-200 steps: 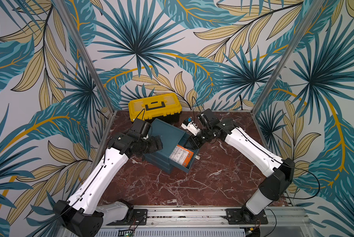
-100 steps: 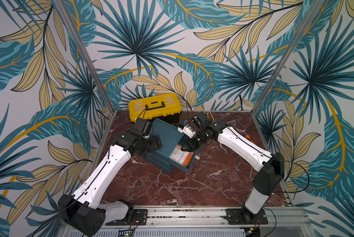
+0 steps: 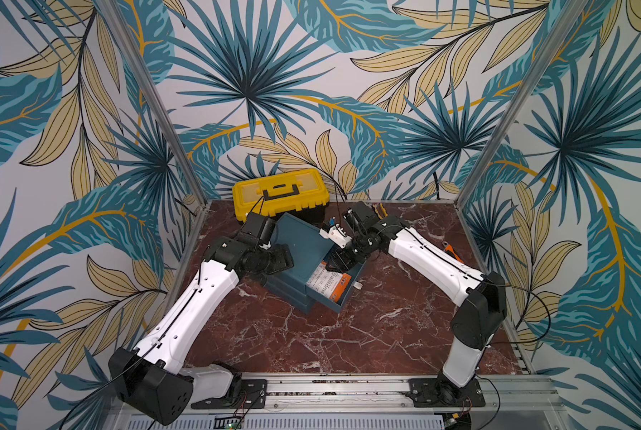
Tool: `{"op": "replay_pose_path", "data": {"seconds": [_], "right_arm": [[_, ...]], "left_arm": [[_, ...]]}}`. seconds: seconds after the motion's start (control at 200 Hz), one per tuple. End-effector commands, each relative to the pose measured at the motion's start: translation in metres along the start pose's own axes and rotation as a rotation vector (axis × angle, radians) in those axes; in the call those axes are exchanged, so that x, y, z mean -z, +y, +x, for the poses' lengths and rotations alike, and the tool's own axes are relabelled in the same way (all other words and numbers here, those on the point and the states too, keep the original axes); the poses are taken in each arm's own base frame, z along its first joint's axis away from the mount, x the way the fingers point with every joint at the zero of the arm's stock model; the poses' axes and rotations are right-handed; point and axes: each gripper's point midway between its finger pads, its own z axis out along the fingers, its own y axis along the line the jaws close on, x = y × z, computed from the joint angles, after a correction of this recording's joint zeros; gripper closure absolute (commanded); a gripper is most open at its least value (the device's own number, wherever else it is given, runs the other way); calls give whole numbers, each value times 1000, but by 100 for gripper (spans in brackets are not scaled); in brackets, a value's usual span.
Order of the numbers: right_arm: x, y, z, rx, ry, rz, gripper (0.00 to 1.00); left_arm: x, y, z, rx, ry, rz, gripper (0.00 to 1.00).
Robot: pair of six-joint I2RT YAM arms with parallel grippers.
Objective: Take the seed bags out of the drawer
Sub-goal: Pick up the seed packet from the drawer.
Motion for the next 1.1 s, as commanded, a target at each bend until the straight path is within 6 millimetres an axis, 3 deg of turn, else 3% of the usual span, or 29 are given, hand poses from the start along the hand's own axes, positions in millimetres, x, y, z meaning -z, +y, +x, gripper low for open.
{"op": "replay_pose_path", "data": {"seconds": [0.0, 0.416, 0.876, 1.092], "right_arm": [[-5, 0, -4, -3, 2, 9, 48], [-10, 10, -2, -7, 14, -35, 55], [-2, 28, -6, -29, -5, -123, 82], [-6, 23, -4, -33, 6, -101, 80]], "left_arm": [[-7, -3, -5, -20, -7, 15, 19], [-9, -4, -2, -26, 14, 21, 19], [-10, -5, 0, -27, 25, 26, 19], [-11, -6, 1, -29, 31, 30, 19]]}}
